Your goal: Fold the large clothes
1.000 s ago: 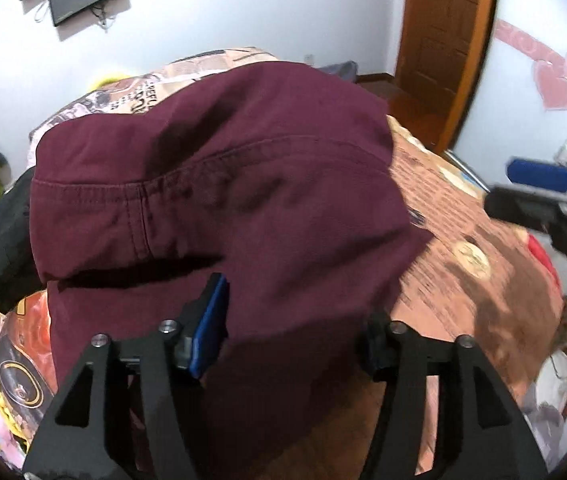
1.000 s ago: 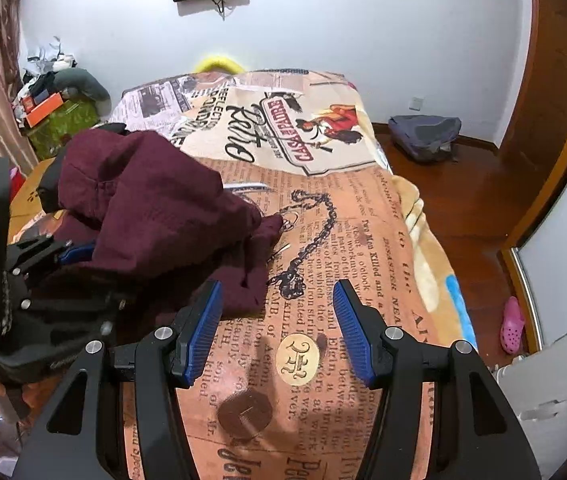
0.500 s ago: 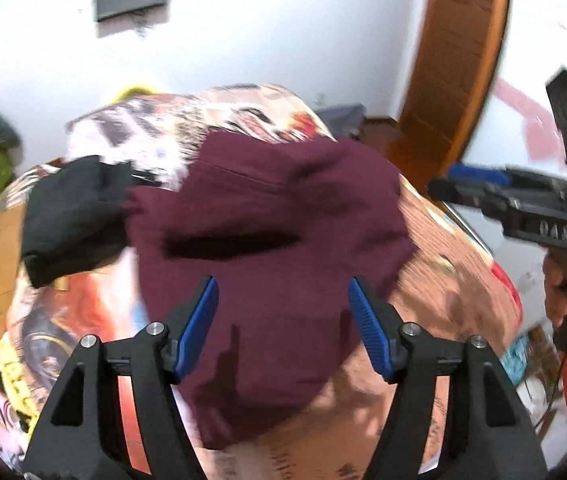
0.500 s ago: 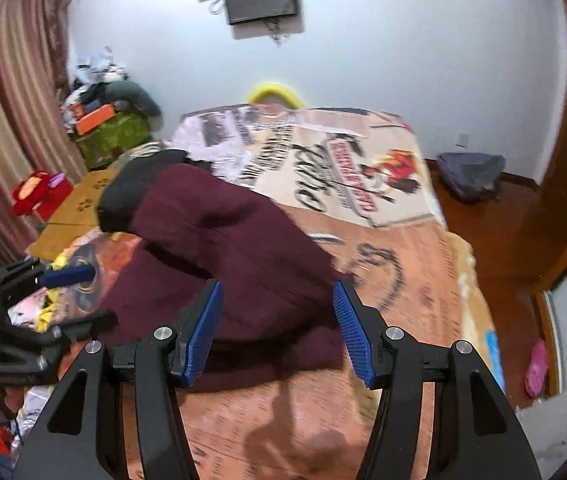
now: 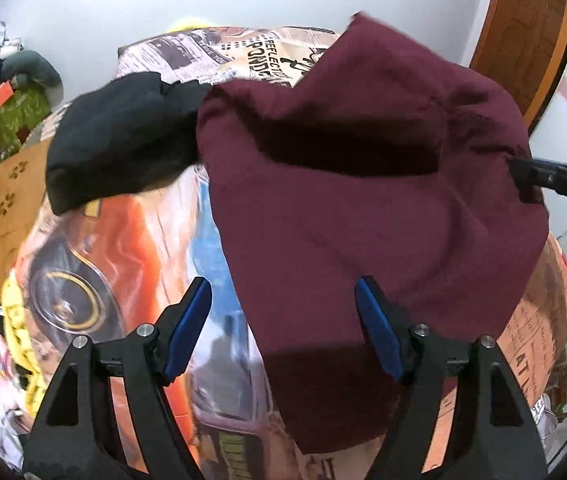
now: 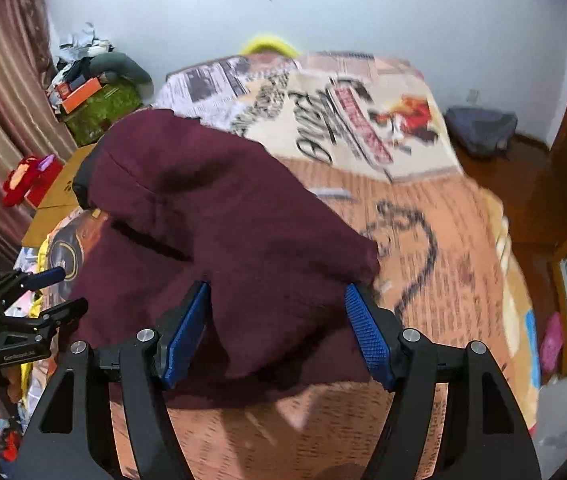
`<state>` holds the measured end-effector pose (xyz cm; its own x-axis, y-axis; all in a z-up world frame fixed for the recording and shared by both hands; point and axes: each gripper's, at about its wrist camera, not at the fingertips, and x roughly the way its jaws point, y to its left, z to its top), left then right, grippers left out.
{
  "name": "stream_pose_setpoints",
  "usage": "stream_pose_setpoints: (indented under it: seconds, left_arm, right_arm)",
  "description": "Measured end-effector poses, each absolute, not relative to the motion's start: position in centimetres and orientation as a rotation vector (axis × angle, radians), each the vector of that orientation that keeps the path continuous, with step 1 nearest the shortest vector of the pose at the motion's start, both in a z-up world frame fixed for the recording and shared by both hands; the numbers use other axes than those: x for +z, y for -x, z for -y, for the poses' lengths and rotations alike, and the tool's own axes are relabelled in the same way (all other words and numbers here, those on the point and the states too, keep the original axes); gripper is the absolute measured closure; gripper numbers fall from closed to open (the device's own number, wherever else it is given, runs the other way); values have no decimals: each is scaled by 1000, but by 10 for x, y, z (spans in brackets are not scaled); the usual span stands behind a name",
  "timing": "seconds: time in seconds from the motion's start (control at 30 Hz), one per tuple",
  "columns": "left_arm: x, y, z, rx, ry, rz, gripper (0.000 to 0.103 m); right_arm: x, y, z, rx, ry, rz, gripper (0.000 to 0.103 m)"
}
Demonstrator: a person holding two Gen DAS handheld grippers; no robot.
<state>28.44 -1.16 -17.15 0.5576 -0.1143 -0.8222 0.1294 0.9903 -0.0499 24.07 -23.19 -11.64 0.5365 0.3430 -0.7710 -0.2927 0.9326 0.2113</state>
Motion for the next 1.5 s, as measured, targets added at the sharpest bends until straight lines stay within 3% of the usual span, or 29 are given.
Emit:
stream_pose_setpoints:
  seconds: [0.13,0.3,0.67,0.87,1.1,1.3,1.5]
  left_arm:
    - [-174,-283,9,-149,-3,-963,21]
    - [-160,-292,12,-152,-60,-948,22]
    - [-135,-376,13,-128,-116,-901,22]
    - [-140,-431,19,-131,-103,-925,22]
    - [-172,-484,45,-122,-138,-998,22]
    - [-169,-473,57,-157,-193,-983,22]
    - [-135,-430,46,-174,-186,-898,22]
  right_arm:
    - [-137,-238,248,348,-78,-977,25]
    - [-134,-232,249,335,-63,-991,25]
    - [-74,-237,230,407,0,-795,23]
    - [-100,-265,226,355,67,-831,23]
    - [-137,-288,261,307,-81,-925,23]
    - [-143,-290,272,306,-136,-974,23]
    - [-117,-275,263,311,-51,-906,23]
